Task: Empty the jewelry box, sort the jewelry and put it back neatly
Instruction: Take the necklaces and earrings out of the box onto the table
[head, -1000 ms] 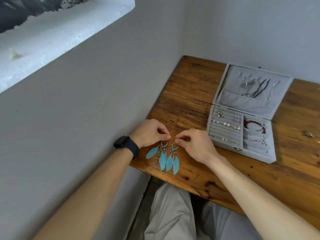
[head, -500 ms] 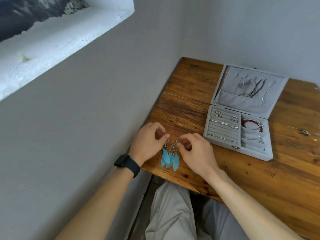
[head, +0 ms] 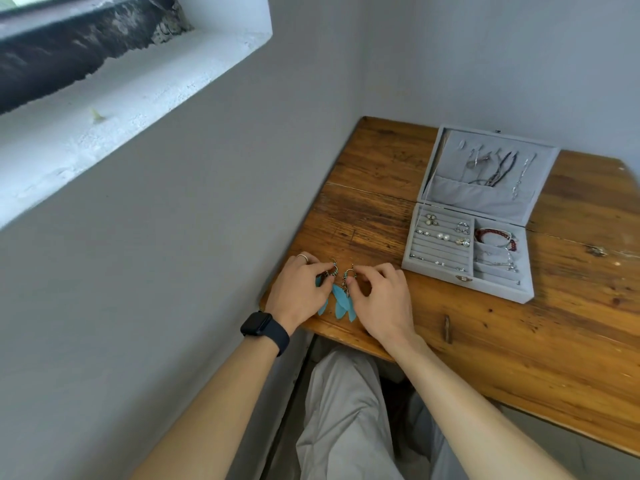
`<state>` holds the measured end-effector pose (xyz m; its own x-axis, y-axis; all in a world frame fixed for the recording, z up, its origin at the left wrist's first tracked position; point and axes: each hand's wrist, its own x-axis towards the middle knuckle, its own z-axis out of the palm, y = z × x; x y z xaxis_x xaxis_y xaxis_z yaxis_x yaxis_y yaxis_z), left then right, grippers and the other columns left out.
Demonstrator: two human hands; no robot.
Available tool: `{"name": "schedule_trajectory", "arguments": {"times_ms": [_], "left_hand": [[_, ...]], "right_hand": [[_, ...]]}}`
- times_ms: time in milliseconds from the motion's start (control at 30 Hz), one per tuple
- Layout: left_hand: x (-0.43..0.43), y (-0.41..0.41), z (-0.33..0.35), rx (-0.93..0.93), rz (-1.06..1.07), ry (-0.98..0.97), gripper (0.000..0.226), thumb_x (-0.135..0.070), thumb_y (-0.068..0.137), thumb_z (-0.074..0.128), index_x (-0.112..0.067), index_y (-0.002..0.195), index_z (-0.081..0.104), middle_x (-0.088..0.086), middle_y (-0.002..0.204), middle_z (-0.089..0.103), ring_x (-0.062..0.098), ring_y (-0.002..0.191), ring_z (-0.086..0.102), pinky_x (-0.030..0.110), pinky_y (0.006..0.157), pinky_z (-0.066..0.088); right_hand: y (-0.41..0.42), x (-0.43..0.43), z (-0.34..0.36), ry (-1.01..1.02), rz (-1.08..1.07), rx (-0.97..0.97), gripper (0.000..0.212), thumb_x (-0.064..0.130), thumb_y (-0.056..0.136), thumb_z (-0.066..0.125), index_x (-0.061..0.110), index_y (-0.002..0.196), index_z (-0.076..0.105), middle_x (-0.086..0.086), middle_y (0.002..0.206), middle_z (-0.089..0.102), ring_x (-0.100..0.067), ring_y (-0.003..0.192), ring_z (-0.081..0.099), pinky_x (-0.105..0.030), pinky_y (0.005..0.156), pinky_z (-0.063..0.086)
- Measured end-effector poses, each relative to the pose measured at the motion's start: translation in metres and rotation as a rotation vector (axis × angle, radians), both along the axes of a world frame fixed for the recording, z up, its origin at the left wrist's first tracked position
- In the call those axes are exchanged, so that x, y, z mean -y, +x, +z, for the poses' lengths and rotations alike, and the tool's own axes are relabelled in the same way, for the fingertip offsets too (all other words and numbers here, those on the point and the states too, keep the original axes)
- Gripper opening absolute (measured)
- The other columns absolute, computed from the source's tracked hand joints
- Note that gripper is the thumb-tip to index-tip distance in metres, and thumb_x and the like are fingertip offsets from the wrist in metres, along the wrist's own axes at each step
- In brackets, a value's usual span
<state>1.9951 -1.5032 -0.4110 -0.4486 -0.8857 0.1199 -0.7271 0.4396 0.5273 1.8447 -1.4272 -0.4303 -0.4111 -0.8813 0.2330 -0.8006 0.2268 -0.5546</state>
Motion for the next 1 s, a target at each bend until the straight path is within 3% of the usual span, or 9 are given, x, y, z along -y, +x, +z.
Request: {"name": "schedule_trajectory", "arguments": {"times_ms": [267, 533, 667, 1000], "left_hand": [[0.002, 0.001, 0.004, 0.037, -0.026, 0.022, 0.036, -0.032, 0.097, 0.060, -0.026, 0.133, 0.063, -0.003, 0.119, 0.055, 0.013, 0.113, 0.052, 0.025, 0.094, 0.047], [-0.004, -0.001, 0.019, 0.050, -0.029, 0.075, 0.035, -0.032, 0.098, 0.058, -0.026, 0.132, 0.061, -0.002, 0.121, 0.055, 0.015, 0.114, 0.055, 0.031, 0.097, 0.050], [-0.009, -0.002, 0.026, 0.107, -0.027, 0.002, 0.036, -0.035, 0.098, 0.055, -0.027, 0.133, 0.060, -0.001, 0.128, 0.056, 0.016, 0.118, 0.052, 0.034, 0.096, 0.051], [-0.027, -0.057, 0.054, 0.141, -0.163, -0.222, 0.043, -0.036, 0.098, 0.051, -0.031, 0.141, 0.053, -0.006, 0.144, 0.051, 0.015, 0.136, 0.040, 0.033, 0.108, 0.039]], "right_hand": [[0.006, -0.003, 0.000, 0.018, -0.021, -0.066, 0.037, 0.042, 0.097, 0.057, 0.022, 0.125, 0.068, 0.002, 0.101, 0.065, -0.019, 0.094, 0.054, -0.035, 0.077, 0.049], [-0.001, -0.010, 0.011, 0.017, 0.049, 0.079, 0.039, 0.042, 0.097, 0.055, 0.023, 0.130, 0.064, 0.006, 0.105, 0.063, -0.012, 0.097, 0.051, -0.027, 0.084, 0.047], [-0.012, -0.021, 0.026, 0.017, 0.131, 0.139, 0.039, 0.038, 0.098, 0.055, 0.027, 0.136, 0.057, 0.010, 0.125, 0.060, -0.009, 0.114, 0.052, -0.022, 0.095, 0.044], [-0.083, -0.068, 0.071, -0.111, 0.098, -0.054, 0.031, 0.030, 0.097, 0.058, 0.024, 0.126, 0.066, 0.011, 0.128, 0.061, -0.008, 0.120, 0.052, -0.022, 0.098, 0.044]]}}
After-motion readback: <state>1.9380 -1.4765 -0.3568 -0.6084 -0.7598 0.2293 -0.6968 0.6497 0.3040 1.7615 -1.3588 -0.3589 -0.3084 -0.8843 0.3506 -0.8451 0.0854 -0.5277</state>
